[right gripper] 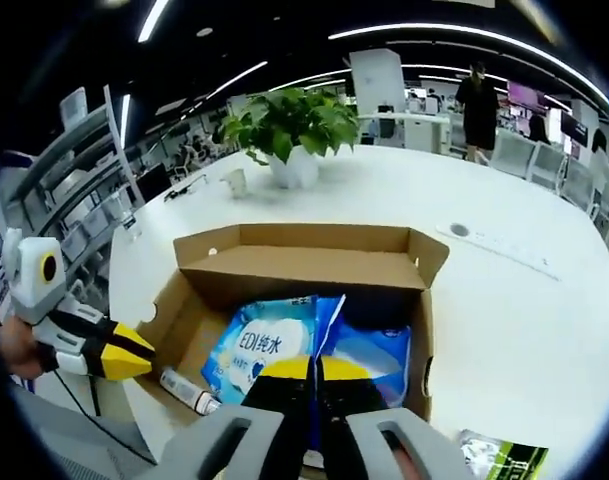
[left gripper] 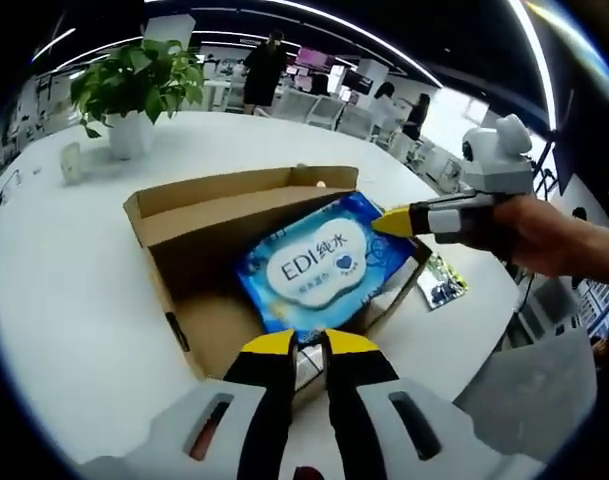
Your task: Operate the shoe box by opening the lid, removing the specified soft item, and placing it in the target area until the item is outside and the box remains undamaged.
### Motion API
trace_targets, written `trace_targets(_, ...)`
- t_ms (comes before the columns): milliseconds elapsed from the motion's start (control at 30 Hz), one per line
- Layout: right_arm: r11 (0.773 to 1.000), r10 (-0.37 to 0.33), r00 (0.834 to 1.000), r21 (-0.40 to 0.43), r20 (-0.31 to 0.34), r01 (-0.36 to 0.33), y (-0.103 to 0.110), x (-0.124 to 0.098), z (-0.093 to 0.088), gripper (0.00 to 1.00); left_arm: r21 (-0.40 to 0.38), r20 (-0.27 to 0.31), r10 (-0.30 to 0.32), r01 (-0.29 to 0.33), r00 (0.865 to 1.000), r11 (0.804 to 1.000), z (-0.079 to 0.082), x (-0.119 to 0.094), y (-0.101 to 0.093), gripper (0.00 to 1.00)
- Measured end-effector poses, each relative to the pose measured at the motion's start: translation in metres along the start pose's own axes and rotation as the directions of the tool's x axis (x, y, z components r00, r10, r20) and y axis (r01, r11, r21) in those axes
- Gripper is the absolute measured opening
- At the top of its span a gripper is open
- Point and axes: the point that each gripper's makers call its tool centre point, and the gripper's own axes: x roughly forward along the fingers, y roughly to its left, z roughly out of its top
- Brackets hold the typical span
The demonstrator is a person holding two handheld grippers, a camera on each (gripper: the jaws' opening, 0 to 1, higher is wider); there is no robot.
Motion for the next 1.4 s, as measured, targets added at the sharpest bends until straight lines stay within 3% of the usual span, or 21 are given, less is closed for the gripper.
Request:
trace_targets(100,0.999,-0.011,1.000,0.048,0.023,0.010,-0.004,-0.007,-0.001,0.00,0.009,-0.019,0.002,-0.002,1.000,1.000,0.002,0.008,-0.001,0.10)
trace_targets(467,0.996,-0.056,0.998,0.070,0.039,0.053,-0.024,-0.027,-0.011,0.00,0.003,-0.071,0.053,-0.053,0.996,0.999,0.003,0.028,0.014,0.13)
trace_targets(567,0.995,-0.062,0.997,0.079,0.040,0.059,-0.027,-0.031,-0.014,0.00,-0.028,-0.078,0.032,-0.034,0.996,0.999,0.006,0.033,0.010,0.13)
trace_targets(667,0.994,-0.067,0.997,0.086,0.038,0.064,-0.030,-0.032,-0.015,0.00,-0.010,-0.098,0.018,-0.019,0.995,1.000,0.007,0.043,0.003,0.15)
trace_targets(867,0.993,-0.069,0.997,0.100,0.037,0.065,-0.034,-0.029,-0.017,0.00,0.002,-0.165,0.013,-0.013,0.986,1.000,0.001,0.063,-0.002,0.19)
trace_targets(933,0.993,-0.069,0.997,0.103,0.036,0.065,-0.035,-0.028,-0.018,0.00,-0.012,-0.223,0.028,-0.031,0.974,0.999,-0.008,0.067,0.001,0.19)
trace_targets(1067,0.992,-0.065,0.997,0.113,0.036,0.060,-0.037,-0.028,-0.020,0.00,-0.063,-0.246,0.024,-0.041,0.969,0.997,-0.013,0.077,0.005,0.20)
trace_targets(1233,0.991,-0.061,0.997,0.121,0.037,0.056,-0.039,-0.027,-0.023,0.00,-0.196,-0.229,-0.052,0.006,0.972,0.981,-0.015,0.088,0.000,0.21)
trace_targets(1300,0.991,-0.056,0.998,0.125,0.038,0.051,-0.039,-0.026,-0.023,0.00,-0.249,-0.211,-0.094,0.039,0.973,0.968,-0.013,0.090,-0.006,0.16)
trace_targets(1333,0.991,-0.053,0.998,0.125,0.039,0.048,-0.039,-0.026,-0.023,0.00,-0.247,-0.208,-0.087,0.034,0.974,0.968,-0.013,0.090,-0.005,0.14)
trace_targets(1400,0.993,-0.037,0.998,0.116,0.042,0.032,-0.037,-0.025,-0.022,0.00,-0.167,-0.210,-0.063,0.028,0.976,0.985,-0.012,0.090,-0.001,0.07)
